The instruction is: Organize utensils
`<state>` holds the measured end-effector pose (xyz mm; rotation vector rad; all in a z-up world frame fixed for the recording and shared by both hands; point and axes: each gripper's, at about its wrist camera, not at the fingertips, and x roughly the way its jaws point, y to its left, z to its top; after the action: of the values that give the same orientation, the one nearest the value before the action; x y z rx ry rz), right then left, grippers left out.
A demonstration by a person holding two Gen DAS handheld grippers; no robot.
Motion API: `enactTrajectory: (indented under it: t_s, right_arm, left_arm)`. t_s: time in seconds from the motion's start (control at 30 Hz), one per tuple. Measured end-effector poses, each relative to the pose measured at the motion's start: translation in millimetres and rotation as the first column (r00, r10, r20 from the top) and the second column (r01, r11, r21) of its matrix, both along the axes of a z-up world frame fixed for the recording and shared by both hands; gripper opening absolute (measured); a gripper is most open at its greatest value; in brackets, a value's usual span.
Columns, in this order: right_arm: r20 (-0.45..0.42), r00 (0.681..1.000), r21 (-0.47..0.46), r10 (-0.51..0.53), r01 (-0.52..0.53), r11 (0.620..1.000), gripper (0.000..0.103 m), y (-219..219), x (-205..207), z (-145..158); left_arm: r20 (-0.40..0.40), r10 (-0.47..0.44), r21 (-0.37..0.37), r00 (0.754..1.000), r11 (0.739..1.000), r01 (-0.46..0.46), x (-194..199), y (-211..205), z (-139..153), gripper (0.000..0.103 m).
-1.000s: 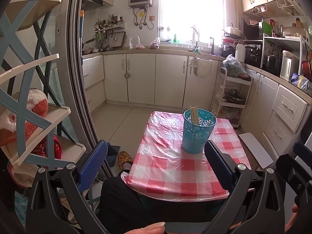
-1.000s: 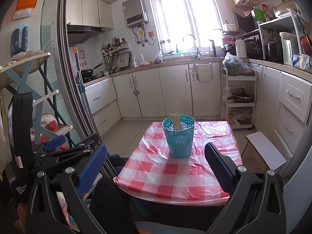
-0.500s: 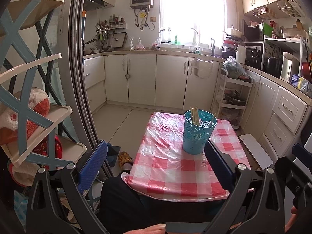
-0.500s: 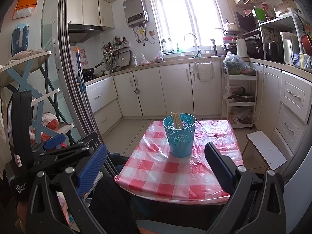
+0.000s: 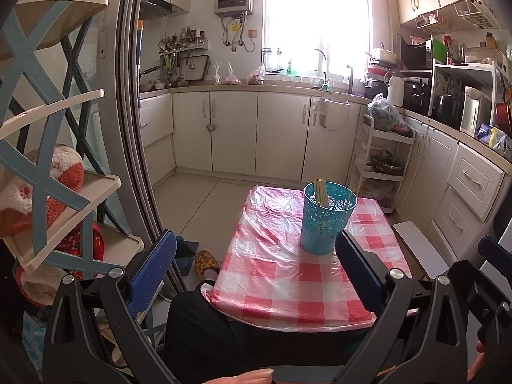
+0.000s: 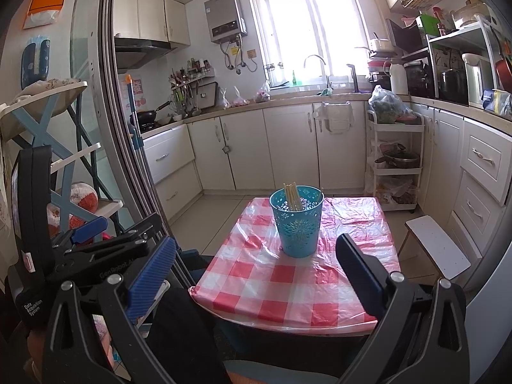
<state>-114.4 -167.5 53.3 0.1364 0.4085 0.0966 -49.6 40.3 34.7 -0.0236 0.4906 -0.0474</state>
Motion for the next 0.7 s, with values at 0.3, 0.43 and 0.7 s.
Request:
enactTrajectory:
  t_s: [0.3, 0.43, 0.7]
  right_arm:
    - [-0.010, 1.000, 0.000, 0.009, -0.009, 1.000, 0.096, -1.2, 1.0, -0.3]
    - [-0.011, 1.000, -0.001, 0.009, -0.009, 1.000, 0.096, -0.7, 1.2, -0.3]
    - [-0.016, 1.000, 0.000, 0.012, -0.012, 1.000, 0.096, -1.8, 3.2, -0.5]
  left_arm:
    - [0.001, -0.001, 0.000, 1.000, 1.000, 0.001, -0.8, -0.1, 1.1, 0.096]
    - [0.000, -0.001, 0.000, 1.000, 1.000, 0.001, -0.8, -0.1, 0.7, 0.096]
    - [0.000, -0.001, 0.000, 1.000, 1.000, 0.001, -0.6, 0.0, 0.6, 0.096]
